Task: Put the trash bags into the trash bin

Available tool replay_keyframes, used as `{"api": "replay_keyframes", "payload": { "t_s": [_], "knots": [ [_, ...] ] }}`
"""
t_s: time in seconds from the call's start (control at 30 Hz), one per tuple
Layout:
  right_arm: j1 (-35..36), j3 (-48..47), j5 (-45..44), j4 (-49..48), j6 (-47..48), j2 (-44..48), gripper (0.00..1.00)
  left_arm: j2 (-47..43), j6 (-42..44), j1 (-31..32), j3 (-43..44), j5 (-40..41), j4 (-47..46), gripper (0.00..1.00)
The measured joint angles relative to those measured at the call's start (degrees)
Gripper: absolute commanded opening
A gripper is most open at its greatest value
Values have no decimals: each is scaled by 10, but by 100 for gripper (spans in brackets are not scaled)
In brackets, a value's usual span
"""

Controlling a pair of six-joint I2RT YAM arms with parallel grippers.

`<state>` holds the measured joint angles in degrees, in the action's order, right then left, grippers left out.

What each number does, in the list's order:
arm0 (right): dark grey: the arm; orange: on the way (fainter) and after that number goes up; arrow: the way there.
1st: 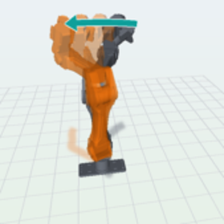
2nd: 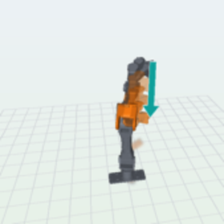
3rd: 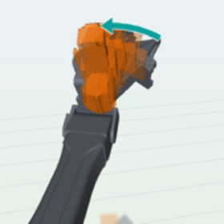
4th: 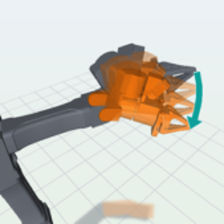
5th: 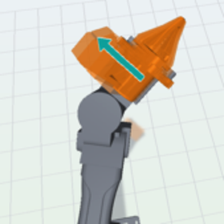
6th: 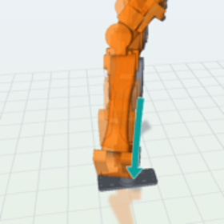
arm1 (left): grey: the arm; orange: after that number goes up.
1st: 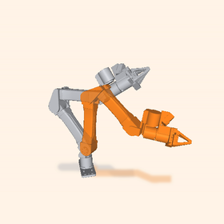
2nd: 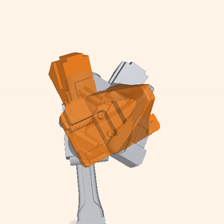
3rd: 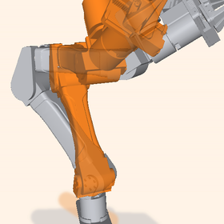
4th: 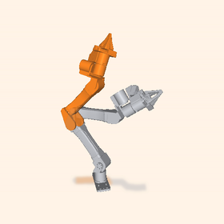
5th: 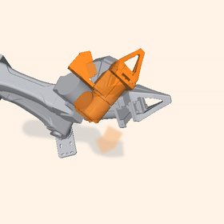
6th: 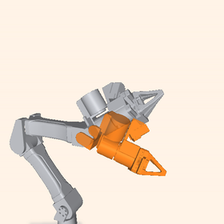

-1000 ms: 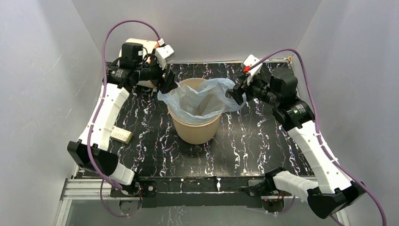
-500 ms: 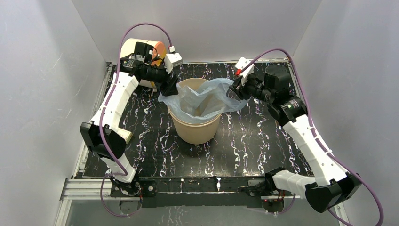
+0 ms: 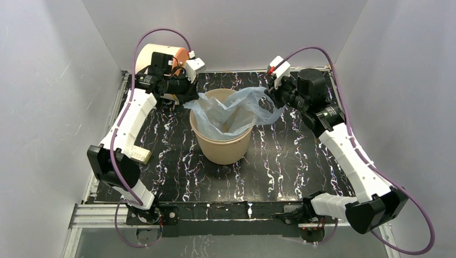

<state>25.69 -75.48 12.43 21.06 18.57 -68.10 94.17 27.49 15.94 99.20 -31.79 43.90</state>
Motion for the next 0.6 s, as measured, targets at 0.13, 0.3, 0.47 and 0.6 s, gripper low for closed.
{"api": "replay_keyframes", "payload": {
  "t_s": [0.13, 0.3, 0.47, 0.6],
  "knots": [
    [0, -45, -25, 30, -34, -35, 0, -34, -35, -9, -42, 28, -48, 0],
    [0, -103, -33, 88, -70, -85, 0, -87, -82, -33, -109, 50, -106, 0],
    [-2, -115, -33, 124, -97, -120, 0, -106, -107, -42, -129, 51, -138, 0],
    [-16, -132, -35, 148, -114, -152, 0, -105, -122, -46, -137, 55, -148, 0]
  ]
}}
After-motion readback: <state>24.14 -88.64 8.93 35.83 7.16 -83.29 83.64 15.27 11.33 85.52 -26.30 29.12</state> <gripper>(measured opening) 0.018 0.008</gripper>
